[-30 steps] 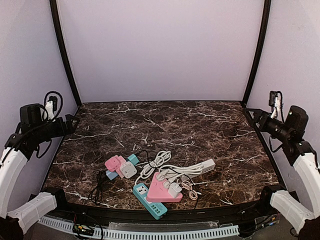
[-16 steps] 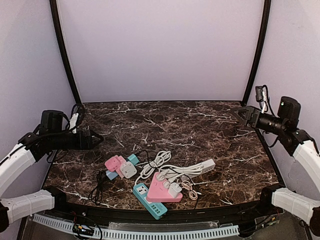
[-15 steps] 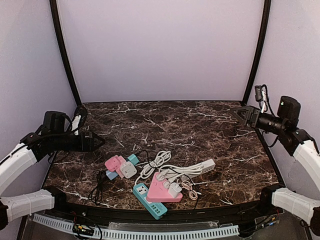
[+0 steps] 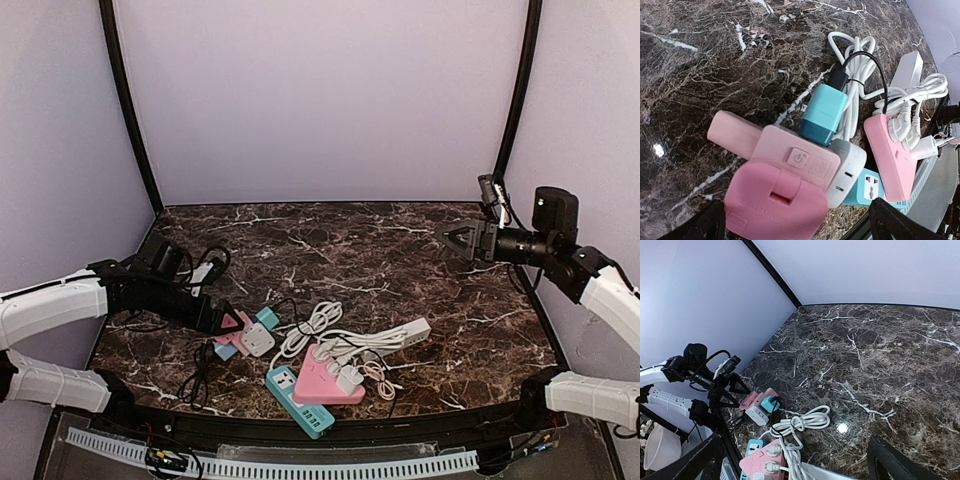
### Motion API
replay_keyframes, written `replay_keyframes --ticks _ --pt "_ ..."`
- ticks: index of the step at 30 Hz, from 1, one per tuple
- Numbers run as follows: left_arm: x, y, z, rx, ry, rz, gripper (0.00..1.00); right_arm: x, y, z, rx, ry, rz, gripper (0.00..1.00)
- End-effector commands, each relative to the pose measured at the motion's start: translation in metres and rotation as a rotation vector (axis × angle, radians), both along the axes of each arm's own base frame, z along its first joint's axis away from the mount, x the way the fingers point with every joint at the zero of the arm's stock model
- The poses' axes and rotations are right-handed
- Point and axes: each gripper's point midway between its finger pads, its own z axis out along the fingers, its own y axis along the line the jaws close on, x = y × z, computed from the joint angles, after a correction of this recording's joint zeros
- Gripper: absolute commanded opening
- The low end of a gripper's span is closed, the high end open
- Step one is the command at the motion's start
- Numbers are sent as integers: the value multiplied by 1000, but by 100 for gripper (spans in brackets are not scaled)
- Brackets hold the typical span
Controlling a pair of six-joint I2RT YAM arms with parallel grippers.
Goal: Pull the plug off the socket
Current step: Pick up the socket from the center of the board.
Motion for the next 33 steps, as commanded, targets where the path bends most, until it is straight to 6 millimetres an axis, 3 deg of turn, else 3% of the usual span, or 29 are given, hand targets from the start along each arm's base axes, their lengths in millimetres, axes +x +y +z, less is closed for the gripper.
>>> replay_keyframes --ticks 1,9,19,26,33 --pt "6 -6 -4 35 2 -40 100 -2 11 10 -3 -30 35 99" --pt "21 7 -17 138 -30 20 100 -6 20 10 -8 -34 68 99" --pt "0 -20 -21 -8 70 -101 100 -8 26 4 -19 -26 88 99" --pt "-5 -33 -14 -61 102 -124 100 -12 27 6 -14 -19 98 99" --pt "-4 -24 -29 58 96 -106 100 -18 24 1 -23 -16 96 99"
